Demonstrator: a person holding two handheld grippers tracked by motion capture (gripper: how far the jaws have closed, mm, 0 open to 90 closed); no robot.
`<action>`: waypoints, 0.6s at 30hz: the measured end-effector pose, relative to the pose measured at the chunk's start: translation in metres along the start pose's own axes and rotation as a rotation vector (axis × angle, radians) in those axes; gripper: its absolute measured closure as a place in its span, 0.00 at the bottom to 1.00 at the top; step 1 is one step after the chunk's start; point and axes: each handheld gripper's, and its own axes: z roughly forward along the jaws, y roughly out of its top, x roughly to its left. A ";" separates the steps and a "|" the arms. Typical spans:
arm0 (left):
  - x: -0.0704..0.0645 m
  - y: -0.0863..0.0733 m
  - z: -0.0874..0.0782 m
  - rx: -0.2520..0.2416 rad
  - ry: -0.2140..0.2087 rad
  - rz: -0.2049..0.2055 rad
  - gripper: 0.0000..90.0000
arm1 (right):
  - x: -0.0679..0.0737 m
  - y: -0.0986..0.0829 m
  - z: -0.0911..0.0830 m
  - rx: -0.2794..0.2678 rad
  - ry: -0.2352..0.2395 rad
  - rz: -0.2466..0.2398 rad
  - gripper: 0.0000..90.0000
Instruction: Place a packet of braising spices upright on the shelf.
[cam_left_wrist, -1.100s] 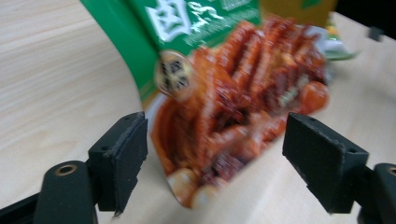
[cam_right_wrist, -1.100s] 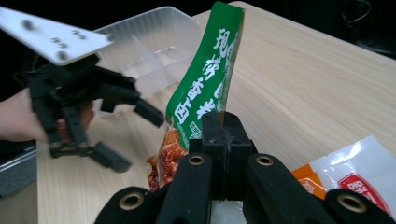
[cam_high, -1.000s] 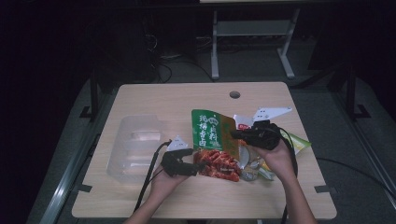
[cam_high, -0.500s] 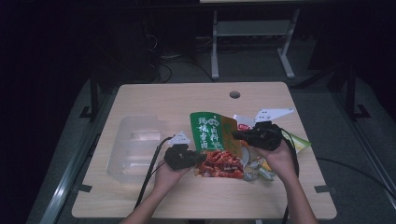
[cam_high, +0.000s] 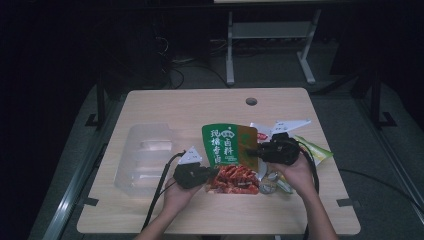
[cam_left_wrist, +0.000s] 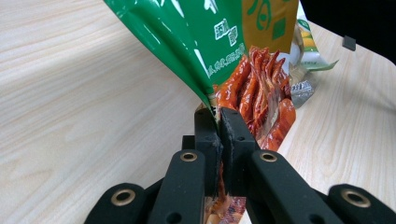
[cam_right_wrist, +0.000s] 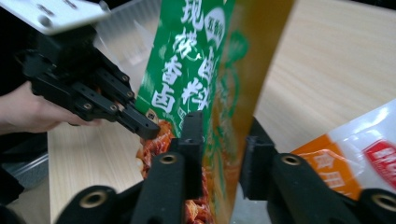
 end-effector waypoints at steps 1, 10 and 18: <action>0.000 -0.002 -0.001 0.000 0.002 0.000 0.96 | 0.001 -0.002 0.007 0.010 0.003 0.002 0.79; -0.002 -0.005 -0.006 -0.001 0.009 0.007 0.96 | 0.005 -0.003 0.025 0.039 0.015 0.020 0.79; -0.006 -0.007 -0.009 0.022 0.029 0.037 0.96 | 0.008 -0.004 0.032 0.064 0.038 0.005 0.97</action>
